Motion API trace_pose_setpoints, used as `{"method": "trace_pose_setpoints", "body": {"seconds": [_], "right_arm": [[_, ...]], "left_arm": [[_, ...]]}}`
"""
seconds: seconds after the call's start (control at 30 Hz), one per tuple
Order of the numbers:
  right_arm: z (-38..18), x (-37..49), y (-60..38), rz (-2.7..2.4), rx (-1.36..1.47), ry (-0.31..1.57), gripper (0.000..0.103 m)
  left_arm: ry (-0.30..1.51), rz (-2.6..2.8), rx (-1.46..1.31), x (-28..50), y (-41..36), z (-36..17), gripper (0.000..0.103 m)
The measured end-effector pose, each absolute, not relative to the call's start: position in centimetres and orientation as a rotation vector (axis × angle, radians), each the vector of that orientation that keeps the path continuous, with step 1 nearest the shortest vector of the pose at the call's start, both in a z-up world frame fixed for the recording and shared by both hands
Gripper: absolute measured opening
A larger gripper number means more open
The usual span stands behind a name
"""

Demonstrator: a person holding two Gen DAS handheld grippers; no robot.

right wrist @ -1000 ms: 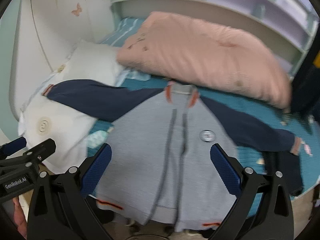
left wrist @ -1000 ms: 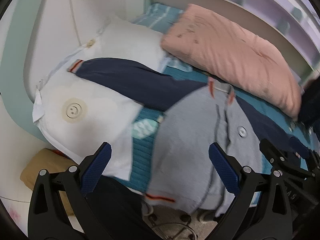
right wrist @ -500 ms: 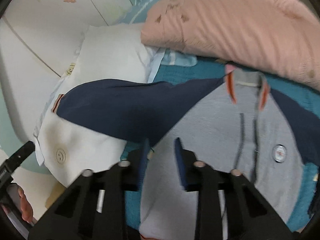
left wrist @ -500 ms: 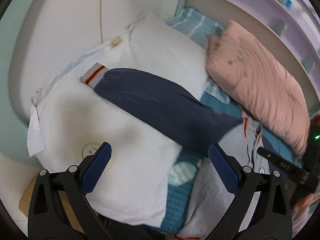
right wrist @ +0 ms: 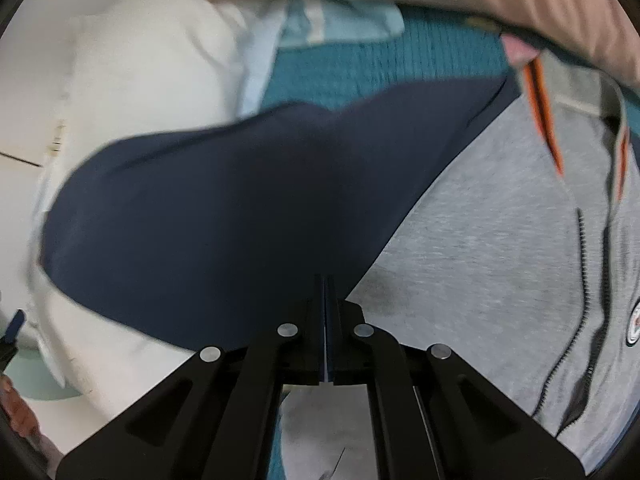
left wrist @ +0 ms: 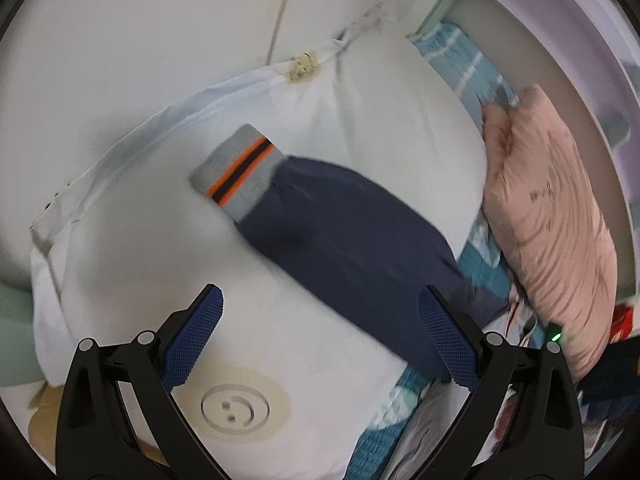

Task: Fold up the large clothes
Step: 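Reach the left tool to the navy sleeve cuff and grasp it, then lift the sleeve with the left tool and carry it across the jacket body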

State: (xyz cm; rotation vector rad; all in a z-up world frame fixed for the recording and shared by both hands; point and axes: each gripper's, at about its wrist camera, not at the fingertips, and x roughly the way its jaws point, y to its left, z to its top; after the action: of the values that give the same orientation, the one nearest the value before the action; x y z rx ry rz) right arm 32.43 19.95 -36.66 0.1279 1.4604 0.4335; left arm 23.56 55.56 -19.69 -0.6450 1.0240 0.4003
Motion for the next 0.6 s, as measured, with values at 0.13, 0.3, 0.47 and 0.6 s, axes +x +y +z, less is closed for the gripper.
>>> {"method": "trace_pose_setpoints", "body": {"seconds": [0.13,0.3,0.47,0.6], "right_arm": [[-40.5,33.3,20.7,0.401,0.097,1.514,0.000],[-40.5,33.2,21.0,0.402,0.046,1.512,0.000],[-40.8,33.5,20.7,0.423,0.050,1.512,0.000],[-40.8,33.5,20.2,0.442,0.056,1.509,0.000]], "left_arm": [[1.034,0.451,-0.719,24.3,58.1,-21.2,0.098],[1.044,0.494,-0.779,25.7,60.6,-23.3,0.098],[1.035,0.591,-0.721,27.1,62.1,-24.7,0.052],[1.038,0.648,-0.698,27.3,62.8,-25.7,0.021]]}}
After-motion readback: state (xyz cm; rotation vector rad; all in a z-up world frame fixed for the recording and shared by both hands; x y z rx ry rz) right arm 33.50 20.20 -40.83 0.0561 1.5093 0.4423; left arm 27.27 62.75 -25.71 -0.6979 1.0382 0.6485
